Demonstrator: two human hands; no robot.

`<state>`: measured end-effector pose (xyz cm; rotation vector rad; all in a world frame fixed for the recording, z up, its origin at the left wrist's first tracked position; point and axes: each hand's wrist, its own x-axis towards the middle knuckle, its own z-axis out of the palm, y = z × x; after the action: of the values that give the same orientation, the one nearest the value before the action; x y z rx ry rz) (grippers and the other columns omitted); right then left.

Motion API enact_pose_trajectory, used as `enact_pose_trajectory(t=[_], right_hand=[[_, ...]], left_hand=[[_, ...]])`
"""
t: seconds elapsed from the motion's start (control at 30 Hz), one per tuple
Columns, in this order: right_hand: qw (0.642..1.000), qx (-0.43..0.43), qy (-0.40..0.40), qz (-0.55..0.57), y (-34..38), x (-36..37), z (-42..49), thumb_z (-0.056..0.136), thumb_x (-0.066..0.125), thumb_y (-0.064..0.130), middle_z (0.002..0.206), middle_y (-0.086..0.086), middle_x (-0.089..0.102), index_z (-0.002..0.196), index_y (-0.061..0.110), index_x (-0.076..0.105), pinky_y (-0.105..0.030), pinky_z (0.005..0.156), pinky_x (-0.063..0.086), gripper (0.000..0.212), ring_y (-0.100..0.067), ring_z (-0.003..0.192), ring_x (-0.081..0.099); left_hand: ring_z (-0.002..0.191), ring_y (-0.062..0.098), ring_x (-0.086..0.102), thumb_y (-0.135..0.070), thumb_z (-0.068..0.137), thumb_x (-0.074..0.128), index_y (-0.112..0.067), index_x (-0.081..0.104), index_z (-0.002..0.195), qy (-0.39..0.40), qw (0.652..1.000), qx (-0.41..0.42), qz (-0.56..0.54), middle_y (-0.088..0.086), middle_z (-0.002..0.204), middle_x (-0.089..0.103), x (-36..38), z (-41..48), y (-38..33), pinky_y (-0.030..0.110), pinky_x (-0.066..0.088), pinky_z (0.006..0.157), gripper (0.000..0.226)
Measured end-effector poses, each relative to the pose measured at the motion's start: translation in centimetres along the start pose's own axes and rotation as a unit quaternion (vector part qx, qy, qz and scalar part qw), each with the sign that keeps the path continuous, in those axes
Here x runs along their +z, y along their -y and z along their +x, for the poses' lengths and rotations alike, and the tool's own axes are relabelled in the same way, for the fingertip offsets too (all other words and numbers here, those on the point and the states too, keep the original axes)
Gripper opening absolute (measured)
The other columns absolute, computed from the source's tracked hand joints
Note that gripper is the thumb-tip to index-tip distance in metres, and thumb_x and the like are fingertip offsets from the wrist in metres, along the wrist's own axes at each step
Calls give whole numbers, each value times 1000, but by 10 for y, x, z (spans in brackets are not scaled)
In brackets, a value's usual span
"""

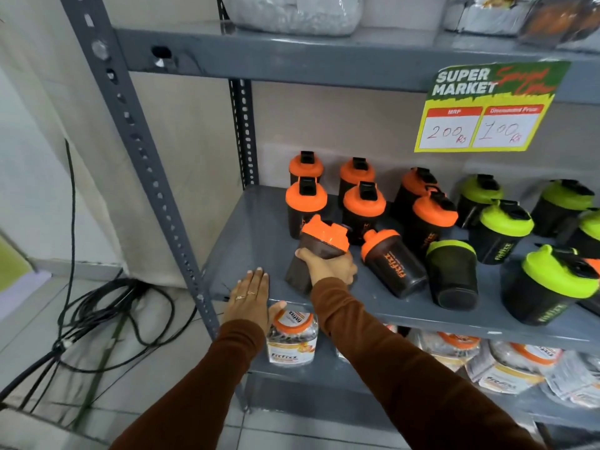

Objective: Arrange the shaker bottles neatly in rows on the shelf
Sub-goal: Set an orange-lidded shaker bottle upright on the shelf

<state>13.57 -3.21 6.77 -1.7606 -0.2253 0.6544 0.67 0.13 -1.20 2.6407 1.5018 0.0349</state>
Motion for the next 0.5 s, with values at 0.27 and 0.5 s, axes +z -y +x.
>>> enact_pose_trajectory(t=[0.27,0.5], right_hand=[[986,-166,25,7,-23,9,-8,53,86,4,132,-17,45,131,9,27,-32,106,37,98,-29,121,47],[976,-194,75,-69,-42,-2,-5,46,83,2,140,-16,34,138,10,20,-44,113,30,111,-31,131,34]], left_hand=[[142,22,-1,-51,91,23,-10,0,142,2,1000,4,14,8,155,0,0,1,-1,34,1,116,70],[142,22,0,-50,92,24,-11,3,142,-8,1000,9,-4,7,155,2,-1,-1,-1,34,1,116,67]])
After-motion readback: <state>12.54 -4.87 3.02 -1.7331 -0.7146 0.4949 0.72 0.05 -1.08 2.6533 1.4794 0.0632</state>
